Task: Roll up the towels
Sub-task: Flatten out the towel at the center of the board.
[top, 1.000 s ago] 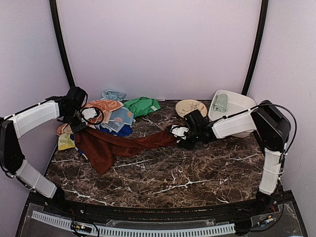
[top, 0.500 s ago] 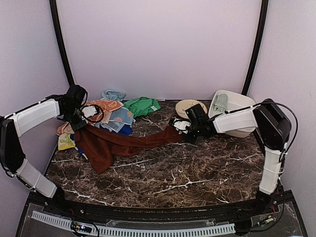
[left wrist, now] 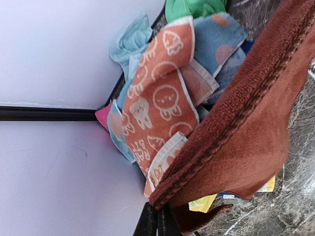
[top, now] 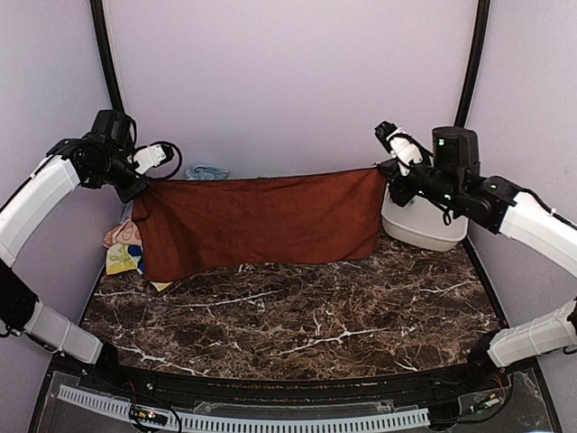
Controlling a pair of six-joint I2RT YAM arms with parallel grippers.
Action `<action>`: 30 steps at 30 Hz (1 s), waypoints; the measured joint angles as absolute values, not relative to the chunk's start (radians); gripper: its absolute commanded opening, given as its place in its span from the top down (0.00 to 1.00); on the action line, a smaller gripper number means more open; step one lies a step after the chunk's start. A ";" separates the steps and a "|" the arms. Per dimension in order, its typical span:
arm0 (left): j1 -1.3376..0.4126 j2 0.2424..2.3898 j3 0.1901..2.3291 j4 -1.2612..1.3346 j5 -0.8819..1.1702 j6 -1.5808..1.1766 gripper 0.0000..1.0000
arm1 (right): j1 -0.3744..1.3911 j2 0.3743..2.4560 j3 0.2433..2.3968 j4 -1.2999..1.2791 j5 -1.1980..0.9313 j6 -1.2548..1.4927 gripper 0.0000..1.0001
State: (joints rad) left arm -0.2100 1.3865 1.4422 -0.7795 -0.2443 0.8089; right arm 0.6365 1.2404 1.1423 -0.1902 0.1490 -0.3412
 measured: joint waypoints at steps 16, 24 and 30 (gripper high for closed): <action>-0.229 1.063 1.746 -1.218 0.123 0.834 1.00 | 0.699 0.870 1.360 -0.724 0.140 -0.021 1.00; -0.244 1.067 1.606 -1.306 0.245 0.842 1.00 | 0.701 0.873 1.274 -0.830 0.172 0.076 1.00; -0.332 1.214 1.358 -1.159 0.197 0.834 1.00 | 0.639 1.021 1.102 -0.788 0.214 0.091 1.00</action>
State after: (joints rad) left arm -0.3325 1.2137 1.3582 -1.1591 0.1974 0.8337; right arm 0.6392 1.0214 1.1019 -0.7883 0.2138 0.0910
